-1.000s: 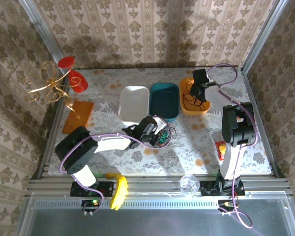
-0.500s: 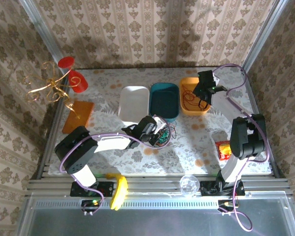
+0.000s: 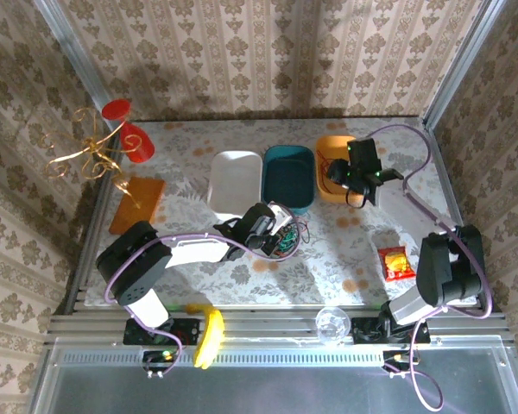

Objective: Untangle the cables

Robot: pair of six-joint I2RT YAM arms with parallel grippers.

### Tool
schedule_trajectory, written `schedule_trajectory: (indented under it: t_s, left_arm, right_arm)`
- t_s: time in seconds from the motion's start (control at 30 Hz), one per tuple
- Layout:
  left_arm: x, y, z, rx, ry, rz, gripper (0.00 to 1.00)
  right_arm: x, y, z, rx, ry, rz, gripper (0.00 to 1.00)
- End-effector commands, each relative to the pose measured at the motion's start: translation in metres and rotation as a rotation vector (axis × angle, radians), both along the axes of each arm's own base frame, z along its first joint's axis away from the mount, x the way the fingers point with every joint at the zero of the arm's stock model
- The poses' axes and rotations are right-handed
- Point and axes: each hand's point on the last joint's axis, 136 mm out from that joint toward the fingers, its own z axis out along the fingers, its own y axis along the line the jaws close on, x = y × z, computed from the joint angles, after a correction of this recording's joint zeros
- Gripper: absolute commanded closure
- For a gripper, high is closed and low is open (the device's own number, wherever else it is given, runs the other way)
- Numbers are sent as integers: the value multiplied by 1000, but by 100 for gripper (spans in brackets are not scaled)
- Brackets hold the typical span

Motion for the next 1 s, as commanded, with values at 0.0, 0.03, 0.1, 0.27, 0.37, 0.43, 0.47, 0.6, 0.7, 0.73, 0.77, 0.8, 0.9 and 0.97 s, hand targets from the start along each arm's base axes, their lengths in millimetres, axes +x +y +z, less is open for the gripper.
schedule_trajectory:
  t_s: [0.0, 0.03, 0.1, 0.27, 0.37, 0.43, 0.47, 0.6, 0.7, 0.73, 0.77, 0.8, 0.9, 0.97]
  left_arm:
    - [1, 2, 8, -34, 15, 11, 100]
    - [2, 4, 8, -45, 18, 19, 100]
    - [5, 7, 10, -75, 30, 33, 100]
    - [7, 12, 16, -155, 63, 29, 100]
    - [5, 11, 16, -169, 73, 12, 100]
    - [3, 10, 16, -168, 77, 7, 100]
    - [3, 11, 15, -166, 78, 6, 100]
    - [1, 11, 15, -164, 85, -8, 100]
    - [-1, 9, 16, -169, 88, -21, 100]
    - [-1, 10, 16, -171, 87, -22, 100]
    - [-1, 10, 16, -173, 87, -23, 100]
    - [-2, 9, 16, -175, 88, -25, 100]
    - [-3, 8, 16, -179, 90, -34, 100]
    - [-2, 8, 16, -178, 91, -32, 100]
  right_arm:
    - [-46, 51, -4, 70, 44, 277, 53]
    - [-60, 61, -7, 78, 65, 330, 53]
    - [-82, 78, -20, 97, 119, 415, 53]
    - [-106, 88, -44, 122, 192, 459, 56]
    - [-103, 79, -63, 104, 223, 404, 59]
    - [-100, 79, -72, 128, 238, 380, 59]
    - [-99, 79, -75, 141, 241, 373, 60]
    - [-92, 77, -86, 190, 249, 336, 60]
    - [-89, 72, -95, 254, 262, 304, 61]
    - [-88, 71, -97, 277, 263, 298, 61]
    - [-88, 70, -101, 293, 274, 293, 61]
    - [-88, 70, -106, 301, 289, 298, 61]
    - [-93, 81, -113, 330, 320, 362, 61]
    - [-95, 88, -115, 345, 334, 408, 62]
